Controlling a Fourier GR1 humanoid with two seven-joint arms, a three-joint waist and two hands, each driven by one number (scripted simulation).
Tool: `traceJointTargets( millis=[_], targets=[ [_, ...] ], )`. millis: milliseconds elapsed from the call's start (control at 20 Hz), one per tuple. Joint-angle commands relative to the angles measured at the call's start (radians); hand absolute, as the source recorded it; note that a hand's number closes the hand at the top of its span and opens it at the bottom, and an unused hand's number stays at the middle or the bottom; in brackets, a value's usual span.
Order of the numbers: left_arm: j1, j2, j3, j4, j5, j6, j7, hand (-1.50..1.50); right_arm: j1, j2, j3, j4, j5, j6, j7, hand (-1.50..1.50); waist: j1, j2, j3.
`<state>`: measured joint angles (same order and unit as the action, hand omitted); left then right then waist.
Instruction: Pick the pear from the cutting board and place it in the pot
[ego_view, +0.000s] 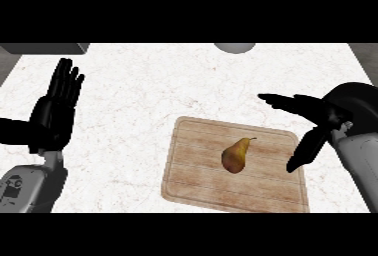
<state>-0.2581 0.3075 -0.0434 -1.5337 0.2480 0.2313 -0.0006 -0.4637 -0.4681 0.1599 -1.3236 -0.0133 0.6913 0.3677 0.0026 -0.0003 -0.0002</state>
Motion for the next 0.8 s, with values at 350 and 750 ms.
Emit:
traceJointTargets(
  millis=[350, 750],
  targets=[
    [0.016, -0.041, 0.027, -0.092, -0.058, -0.009, 0.089, 0.00, 0.121, 0.133, -0.002, -0.164, 0.109, -0.026, 0.004, -1.50, -0.004, -0.002, 0.000],
    [0.029, -0.088, 0.057, -0.009, -0.089, -0.049, -0.004, 0.00, 0.103, 0.202, 0.038, -0.074, 0.285, -0.071, -0.003, -1.50, 0.000, 0.000, 0.000]
  ],
)
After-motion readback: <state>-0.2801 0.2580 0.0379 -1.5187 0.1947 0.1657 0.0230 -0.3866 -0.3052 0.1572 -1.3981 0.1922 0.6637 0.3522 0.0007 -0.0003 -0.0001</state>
